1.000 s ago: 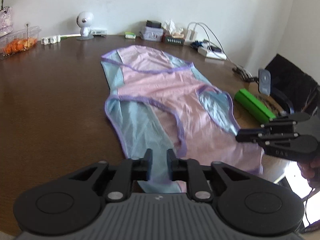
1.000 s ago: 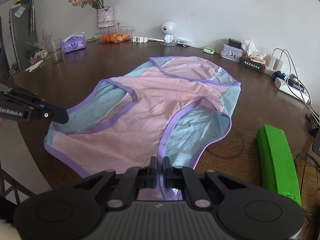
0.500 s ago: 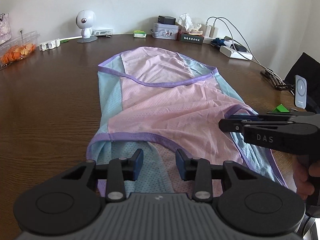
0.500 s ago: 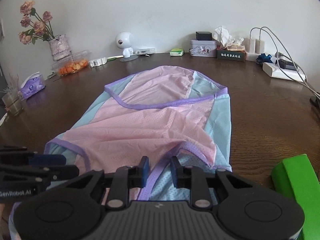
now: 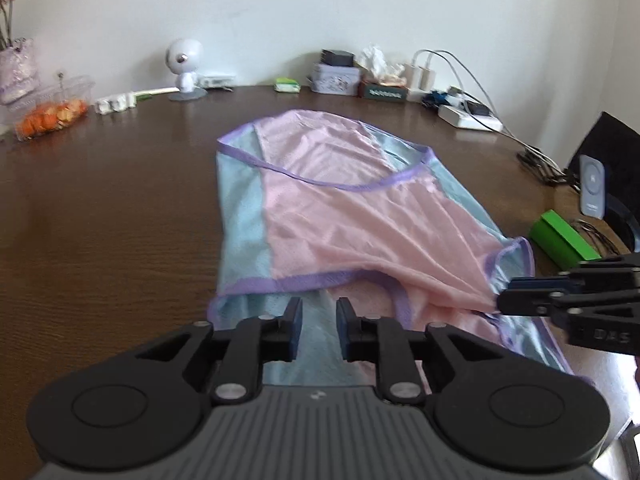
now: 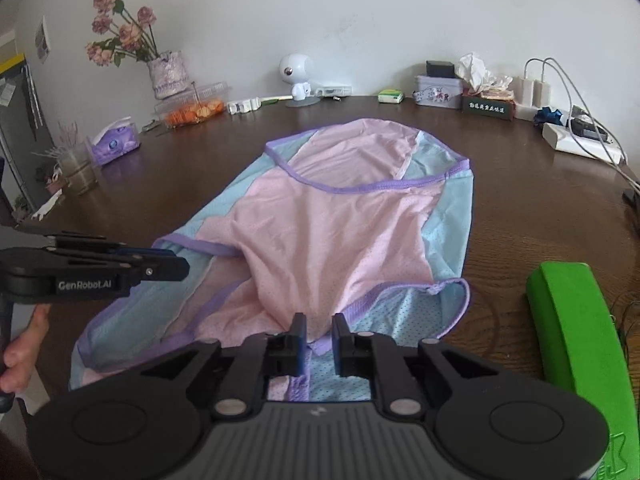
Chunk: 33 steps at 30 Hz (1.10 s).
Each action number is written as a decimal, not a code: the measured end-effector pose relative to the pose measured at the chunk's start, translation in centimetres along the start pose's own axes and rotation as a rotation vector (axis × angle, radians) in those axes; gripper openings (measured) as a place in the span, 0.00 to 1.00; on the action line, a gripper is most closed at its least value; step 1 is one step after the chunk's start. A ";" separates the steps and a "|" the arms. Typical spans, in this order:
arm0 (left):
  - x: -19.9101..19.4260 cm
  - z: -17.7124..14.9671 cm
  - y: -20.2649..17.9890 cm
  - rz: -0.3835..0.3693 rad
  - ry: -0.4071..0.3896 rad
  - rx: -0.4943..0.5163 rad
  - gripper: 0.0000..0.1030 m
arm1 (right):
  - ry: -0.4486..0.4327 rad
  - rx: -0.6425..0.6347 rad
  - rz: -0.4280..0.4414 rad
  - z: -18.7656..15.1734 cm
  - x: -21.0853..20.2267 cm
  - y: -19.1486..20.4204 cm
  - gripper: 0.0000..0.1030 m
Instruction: Fold clothes
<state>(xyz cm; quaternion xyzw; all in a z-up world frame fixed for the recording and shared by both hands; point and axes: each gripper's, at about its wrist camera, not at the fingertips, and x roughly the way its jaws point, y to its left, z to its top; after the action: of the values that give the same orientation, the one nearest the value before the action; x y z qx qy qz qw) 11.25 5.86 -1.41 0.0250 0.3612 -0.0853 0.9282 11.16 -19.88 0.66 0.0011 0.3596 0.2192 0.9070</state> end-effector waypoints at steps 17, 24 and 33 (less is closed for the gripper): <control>0.9 -0.3 4.3 0.094 0.033 -0.012 0.03 | 0.003 -0.047 -0.292 0.0 2.1 -3.9 0.04; -1.3 4.0 7.2 0.027 -0.030 -0.083 0.50 | -0.085 -0.060 -0.166 2.9 -0.9 -4.5 0.34; 14.2 16.1 8.2 0.110 0.069 -0.053 0.48 | 0.042 -0.080 -0.195 14.9 10.3 -11.6 0.35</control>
<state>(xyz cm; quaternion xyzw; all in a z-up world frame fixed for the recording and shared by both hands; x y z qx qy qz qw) 33.72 10.24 0.76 0.0231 0.3934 -0.0234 0.9188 32.17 -23.87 3.15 -0.0747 0.3681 0.1440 0.9155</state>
